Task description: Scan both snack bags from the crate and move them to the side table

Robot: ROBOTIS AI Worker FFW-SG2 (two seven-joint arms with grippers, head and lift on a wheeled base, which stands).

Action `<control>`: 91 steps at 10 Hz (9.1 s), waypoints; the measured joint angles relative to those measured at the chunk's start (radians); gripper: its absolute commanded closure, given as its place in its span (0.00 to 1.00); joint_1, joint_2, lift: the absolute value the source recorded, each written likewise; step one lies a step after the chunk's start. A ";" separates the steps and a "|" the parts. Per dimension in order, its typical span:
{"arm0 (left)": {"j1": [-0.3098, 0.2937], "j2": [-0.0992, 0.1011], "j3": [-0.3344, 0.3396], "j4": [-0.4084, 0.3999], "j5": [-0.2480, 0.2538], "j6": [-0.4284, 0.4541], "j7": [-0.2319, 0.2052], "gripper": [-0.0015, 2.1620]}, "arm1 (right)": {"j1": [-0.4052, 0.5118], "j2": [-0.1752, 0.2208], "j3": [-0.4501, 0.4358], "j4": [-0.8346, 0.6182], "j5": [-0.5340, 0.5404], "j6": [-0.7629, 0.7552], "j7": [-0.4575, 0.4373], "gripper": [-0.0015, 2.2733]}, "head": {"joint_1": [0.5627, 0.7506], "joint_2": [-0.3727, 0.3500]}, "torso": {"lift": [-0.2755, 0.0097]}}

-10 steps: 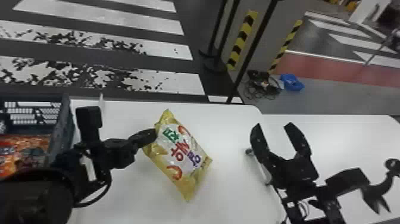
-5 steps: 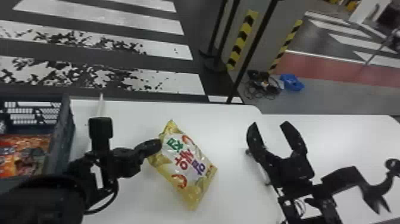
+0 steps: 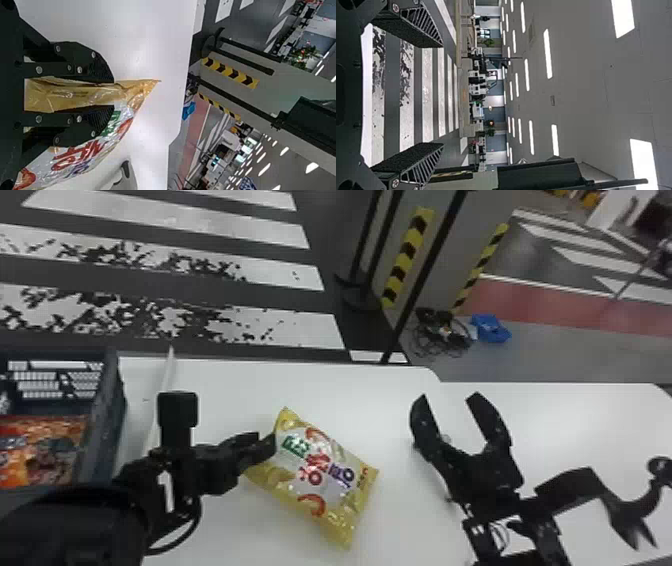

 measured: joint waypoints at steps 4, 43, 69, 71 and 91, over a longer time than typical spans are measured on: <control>0.057 0.000 -0.038 -0.301 -0.121 0.098 0.164 0.01 | 0.008 0.000 0.005 -0.004 0.003 -0.001 0.001 0.05 | 0.70 0.03 | 0.63; 0.671 0.301 0.643 -0.800 0.209 -0.270 0.141 0.01 | 0.037 -0.154 0.383 0.022 0.839 0.668 -0.144 0.13 | 0.70 0.66 | 0.63; 0.591 0.302 0.575 -0.692 0.196 -0.264 0.078 0.01 | -0.293 0.108 -0.414 -0.158 -0.825 1.893 0.197 0.99 | 0.70 0.71 | 0.63; 0.588 0.301 0.576 -0.692 0.194 -0.266 0.078 0.01 | -0.321 0.125 -0.448 0.049 -0.985 1.912 0.157 0.99 | 0.70 0.71 | 0.63; 0.608 0.303 0.584 -0.703 0.174 -0.275 0.072 0.01 | -0.365 -0.081 -0.311 0.047 -0.453 1.648 0.101 0.59 | 0.70 0.40 | 0.63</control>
